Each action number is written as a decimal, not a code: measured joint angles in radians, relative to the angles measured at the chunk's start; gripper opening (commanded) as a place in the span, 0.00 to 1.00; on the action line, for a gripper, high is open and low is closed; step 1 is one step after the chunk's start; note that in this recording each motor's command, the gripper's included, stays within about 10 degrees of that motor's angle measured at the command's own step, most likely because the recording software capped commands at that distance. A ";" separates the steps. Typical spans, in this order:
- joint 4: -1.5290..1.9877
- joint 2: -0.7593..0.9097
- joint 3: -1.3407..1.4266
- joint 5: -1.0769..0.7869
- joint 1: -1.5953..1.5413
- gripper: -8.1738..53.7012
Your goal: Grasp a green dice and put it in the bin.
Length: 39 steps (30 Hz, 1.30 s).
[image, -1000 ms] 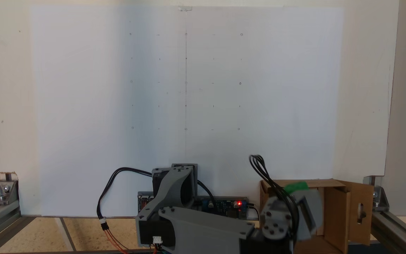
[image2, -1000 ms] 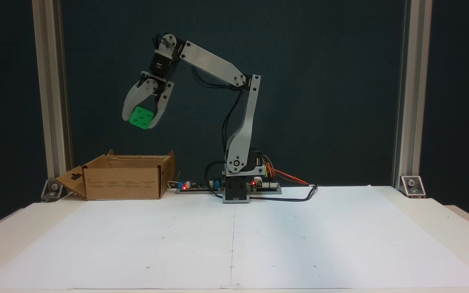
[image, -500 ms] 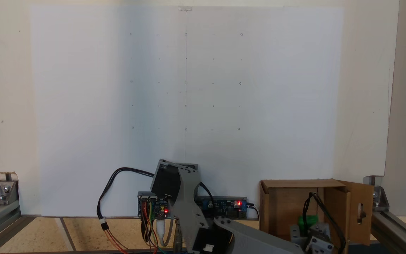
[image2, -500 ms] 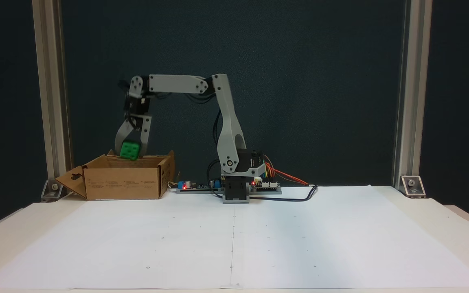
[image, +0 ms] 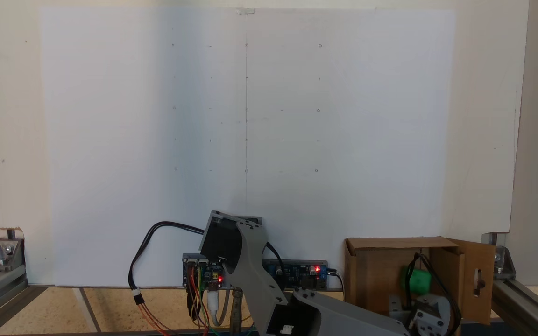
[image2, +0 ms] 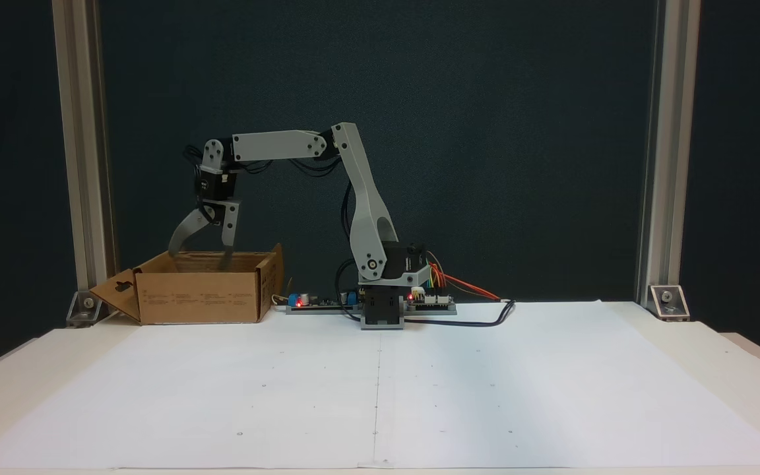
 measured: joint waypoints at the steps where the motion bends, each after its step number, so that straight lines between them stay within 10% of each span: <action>1: -0.011 0.002 -0.014 0.015 -0.012 0.79; 14: -0.183 0.390 -0.069 0.474 -0.588 0.84; 39: -0.276 0.986 0.664 0.482 -1.839 0.84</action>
